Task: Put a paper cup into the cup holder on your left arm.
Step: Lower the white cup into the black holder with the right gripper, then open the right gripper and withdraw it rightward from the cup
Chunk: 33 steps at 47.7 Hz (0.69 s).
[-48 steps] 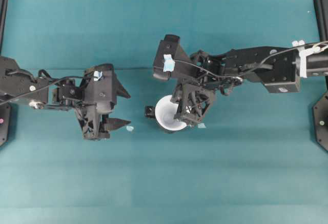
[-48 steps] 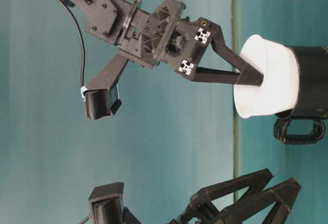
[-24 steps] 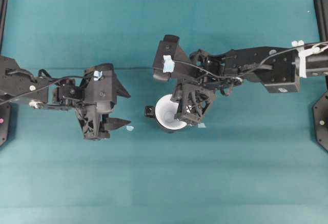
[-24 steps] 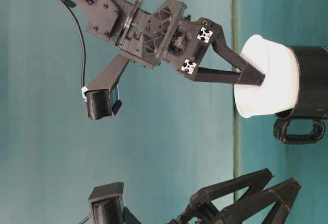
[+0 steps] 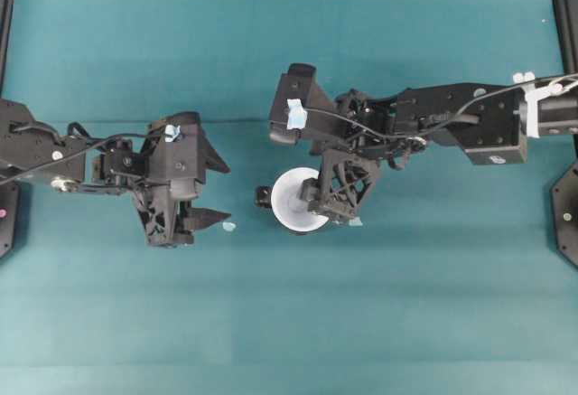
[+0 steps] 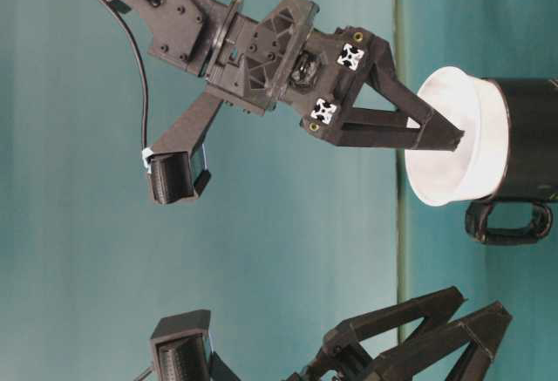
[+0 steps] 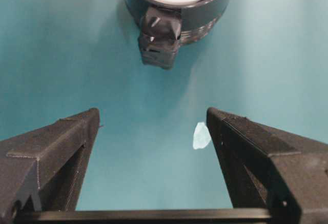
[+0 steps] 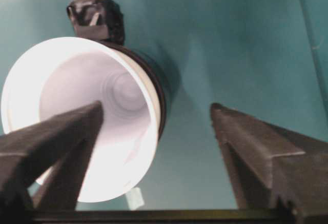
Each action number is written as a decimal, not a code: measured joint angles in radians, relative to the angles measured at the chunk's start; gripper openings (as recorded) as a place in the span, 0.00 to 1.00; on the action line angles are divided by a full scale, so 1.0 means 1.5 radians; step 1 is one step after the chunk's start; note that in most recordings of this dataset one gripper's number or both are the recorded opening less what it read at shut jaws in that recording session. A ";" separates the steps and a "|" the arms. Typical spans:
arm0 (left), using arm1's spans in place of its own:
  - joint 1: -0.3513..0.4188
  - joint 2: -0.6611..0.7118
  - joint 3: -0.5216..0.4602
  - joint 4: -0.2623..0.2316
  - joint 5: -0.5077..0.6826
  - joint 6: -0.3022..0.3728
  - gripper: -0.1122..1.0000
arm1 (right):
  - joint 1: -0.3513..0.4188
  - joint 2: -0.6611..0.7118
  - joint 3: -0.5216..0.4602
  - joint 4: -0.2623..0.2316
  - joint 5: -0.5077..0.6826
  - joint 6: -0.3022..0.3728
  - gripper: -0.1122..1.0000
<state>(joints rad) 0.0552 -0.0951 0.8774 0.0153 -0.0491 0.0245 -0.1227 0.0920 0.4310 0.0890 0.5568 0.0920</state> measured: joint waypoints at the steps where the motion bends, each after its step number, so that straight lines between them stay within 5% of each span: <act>1: 0.000 0.001 0.000 0.001 0.000 0.000 0.92 | 0.000 0.000 0.001 -0.001 0.000 -0.001 0.91; 33: 0.000 0.001 0.000 0.001 0.000 -0.011 0.92 | 0.000 -0.020 0.002 -0.001 -0.020 0.000 0.92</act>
<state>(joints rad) 0.0552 -0.0936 0.8774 0.0169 -0.0491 0.0077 -0.1227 0.0614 0.4341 0.0874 0.5262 0.0920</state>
